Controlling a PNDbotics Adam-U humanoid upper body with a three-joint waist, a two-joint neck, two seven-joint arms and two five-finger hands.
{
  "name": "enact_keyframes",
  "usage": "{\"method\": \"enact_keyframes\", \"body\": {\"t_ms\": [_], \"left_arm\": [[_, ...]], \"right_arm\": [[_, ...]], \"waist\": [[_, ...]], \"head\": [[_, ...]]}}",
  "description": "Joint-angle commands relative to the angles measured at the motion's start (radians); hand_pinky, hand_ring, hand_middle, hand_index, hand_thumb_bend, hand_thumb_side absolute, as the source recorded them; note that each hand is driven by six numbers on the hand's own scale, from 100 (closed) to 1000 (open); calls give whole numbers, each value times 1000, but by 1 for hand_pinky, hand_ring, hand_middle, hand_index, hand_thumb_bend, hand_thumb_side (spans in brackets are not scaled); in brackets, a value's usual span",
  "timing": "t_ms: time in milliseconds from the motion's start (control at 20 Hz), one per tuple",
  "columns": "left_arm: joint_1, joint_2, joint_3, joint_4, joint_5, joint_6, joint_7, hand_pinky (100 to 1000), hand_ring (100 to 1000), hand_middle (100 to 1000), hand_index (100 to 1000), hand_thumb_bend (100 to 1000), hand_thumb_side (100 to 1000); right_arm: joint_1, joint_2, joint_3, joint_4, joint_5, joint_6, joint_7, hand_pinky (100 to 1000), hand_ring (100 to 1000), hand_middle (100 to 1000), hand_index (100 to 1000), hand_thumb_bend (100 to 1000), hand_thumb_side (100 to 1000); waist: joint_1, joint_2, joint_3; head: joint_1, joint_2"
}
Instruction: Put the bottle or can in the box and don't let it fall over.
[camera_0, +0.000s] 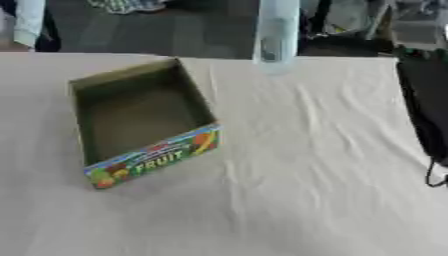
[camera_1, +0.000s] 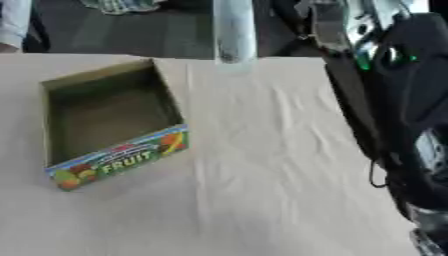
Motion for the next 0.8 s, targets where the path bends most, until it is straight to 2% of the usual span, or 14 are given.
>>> {"method": "enact_keyframes", "body": {"t_ms": [50, 350, 500, 800], "left_arm": [[-28, 24, -8, -18, 8, 1, -13, 1000, 1000, 1000, 925, 198, 814], [-71, 11, -22, -18, 23, 2, -30, 1000, 1000, 1000, 917, 203, 812], [-96, 2, -22, -18, 27, -7, -24, 994, 978, 1000, 884, 209, 789], [-164, -9, -13, -18, 23, -131, 26, 930, 933, 1000, 867, 253, 687]], "right_arm": [[-47, 26, 23, 31, -7, 31, -7, 100, 100, 100, 944, 349, 680], [-75, 95, 80, 76, 0, 52, -7, 100, 100, 100, 942, 341, 679], [-74, 117, 106, 98, 5, 55, -6, 100, 100, 100, 942, 332, 680], [-72, 144, 141, 165, 21, 69, 37, 100, 100, 100, 939, 318, 685]], "waist": [[1, -25, 9], [-9, -17, 45], [-11, -9, 61], [-13, 11, 106]], "head": [[-16, -4], [-42, -6], [-55, -11], [-95, -25]]}}
